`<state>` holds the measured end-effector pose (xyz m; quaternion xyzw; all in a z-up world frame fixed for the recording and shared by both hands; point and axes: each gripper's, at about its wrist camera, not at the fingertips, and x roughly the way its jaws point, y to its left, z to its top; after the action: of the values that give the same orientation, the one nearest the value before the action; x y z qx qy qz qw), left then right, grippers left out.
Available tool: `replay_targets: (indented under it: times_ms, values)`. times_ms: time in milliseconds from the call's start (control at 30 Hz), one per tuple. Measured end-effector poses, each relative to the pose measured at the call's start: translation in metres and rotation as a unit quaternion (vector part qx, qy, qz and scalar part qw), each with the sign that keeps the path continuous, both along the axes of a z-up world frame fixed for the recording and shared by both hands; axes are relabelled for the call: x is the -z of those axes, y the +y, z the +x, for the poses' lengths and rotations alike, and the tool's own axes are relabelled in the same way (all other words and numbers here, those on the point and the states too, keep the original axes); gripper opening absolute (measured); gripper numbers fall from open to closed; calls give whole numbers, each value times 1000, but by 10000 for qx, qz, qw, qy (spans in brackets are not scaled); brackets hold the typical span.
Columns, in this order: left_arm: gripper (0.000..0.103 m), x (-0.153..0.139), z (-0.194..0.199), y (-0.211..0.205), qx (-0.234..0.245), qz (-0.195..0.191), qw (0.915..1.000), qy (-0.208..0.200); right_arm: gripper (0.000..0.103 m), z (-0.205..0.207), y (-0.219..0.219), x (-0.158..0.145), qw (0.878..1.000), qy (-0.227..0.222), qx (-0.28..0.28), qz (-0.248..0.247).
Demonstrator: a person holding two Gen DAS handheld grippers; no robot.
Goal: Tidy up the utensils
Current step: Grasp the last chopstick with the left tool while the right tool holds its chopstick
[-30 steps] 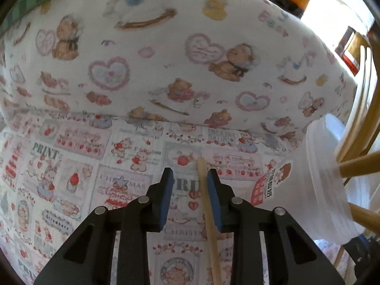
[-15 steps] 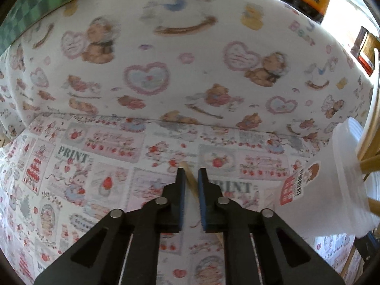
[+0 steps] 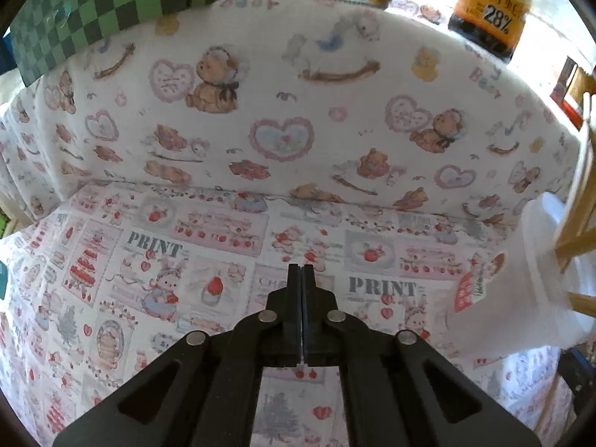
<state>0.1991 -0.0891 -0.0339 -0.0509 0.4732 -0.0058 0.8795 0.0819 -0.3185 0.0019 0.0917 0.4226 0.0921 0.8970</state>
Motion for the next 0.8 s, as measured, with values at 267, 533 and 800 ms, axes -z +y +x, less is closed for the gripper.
replay_targets:
  times_ms: [267, 533, 800]
  values:
    - [18, -11, -5, 17, 54, -576, 9978, 328, 7, 1, 0, 2, 10000, 19, 13, -14]
    - [25, 15, 5, -5, -11, -52, 9998, 213, 7, 1, 0, 2, 10000, 17, 22, -13]
    - [7, 9, 7, -20, 24, 154, 9992, 380, 7, -2, -4, -5, 9999, -82, 72, 30]
